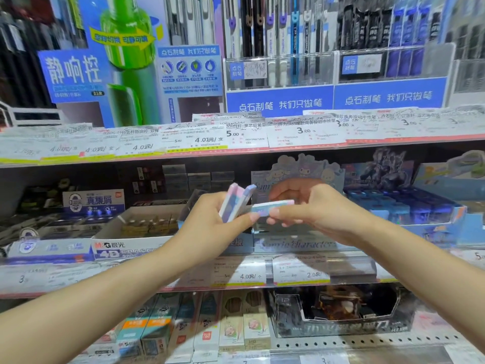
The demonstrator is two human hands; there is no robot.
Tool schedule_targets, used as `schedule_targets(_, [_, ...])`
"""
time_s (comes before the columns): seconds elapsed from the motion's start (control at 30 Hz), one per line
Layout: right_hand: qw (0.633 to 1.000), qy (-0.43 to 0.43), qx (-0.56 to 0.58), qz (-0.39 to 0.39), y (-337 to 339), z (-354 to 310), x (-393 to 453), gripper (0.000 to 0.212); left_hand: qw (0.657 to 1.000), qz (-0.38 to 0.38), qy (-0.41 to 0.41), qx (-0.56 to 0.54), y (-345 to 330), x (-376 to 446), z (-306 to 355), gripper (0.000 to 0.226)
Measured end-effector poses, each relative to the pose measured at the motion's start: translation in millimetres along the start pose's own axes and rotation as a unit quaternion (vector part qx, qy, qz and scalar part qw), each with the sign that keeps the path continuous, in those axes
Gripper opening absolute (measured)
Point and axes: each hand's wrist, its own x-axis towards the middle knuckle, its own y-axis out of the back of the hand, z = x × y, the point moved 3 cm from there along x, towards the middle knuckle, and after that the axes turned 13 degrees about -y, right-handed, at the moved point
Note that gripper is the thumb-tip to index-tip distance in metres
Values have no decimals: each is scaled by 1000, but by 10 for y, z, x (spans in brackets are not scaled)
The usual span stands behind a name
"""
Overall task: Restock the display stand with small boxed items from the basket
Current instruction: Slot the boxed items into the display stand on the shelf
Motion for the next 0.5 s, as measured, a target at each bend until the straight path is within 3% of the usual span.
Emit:
schedule_targets(0.2, [987,78,94,105,16,56,87,22,999,-34,31,-4,-32,30,-60,22])
schedule_targets(0.33, [977,128,-26,169,111,-44,119,23,989,-89,-41,115,2,41,-101,11])
schedule_targets(0.4, [969,140,-86,187,154,-56,151,28,962,-154,-112,196,10,23,-111,10])
schedule_targets(0.5, [957,147,-153,196,136,-7,219,40,893,-262,-134,341,-36,-19,-106,45])
